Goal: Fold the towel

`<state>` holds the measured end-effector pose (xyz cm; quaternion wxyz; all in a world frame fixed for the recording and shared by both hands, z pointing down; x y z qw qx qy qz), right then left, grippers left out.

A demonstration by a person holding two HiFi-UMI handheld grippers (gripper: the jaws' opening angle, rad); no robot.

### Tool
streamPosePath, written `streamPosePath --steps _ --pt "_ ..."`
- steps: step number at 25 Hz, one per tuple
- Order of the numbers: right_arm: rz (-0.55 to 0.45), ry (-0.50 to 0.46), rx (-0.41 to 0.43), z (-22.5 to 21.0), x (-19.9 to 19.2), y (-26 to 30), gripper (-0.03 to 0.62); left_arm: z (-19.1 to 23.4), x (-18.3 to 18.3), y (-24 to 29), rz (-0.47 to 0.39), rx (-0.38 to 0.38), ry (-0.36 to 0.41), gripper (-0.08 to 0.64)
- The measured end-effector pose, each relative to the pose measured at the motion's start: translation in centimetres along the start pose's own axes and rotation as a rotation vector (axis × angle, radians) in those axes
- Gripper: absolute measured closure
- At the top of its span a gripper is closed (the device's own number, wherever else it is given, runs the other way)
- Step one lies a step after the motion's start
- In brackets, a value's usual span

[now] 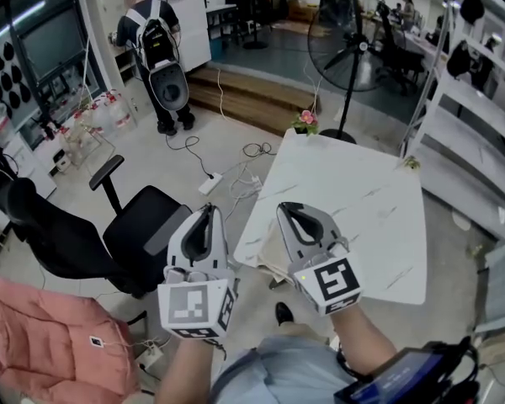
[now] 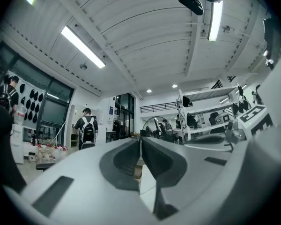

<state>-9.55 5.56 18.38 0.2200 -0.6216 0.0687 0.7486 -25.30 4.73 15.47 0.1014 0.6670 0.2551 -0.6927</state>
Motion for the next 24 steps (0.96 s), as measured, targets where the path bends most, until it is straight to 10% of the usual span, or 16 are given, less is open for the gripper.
streamPosePath --steps 24 --pt "-0.021 0.005 0.011 -0.4 0.7 -0.4 0.58 -1.2 -0.2 0.1 0.002 0.001 0.018 0.545"
Point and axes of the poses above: the fingertips, and each gripper's own axes: y forward along the fingers, z to its left, x out of its top, the point moved 5 cm from there along -y, backward along the fingers, and after that the axes turned 5 degrees about -z, right-handed, at the moved point
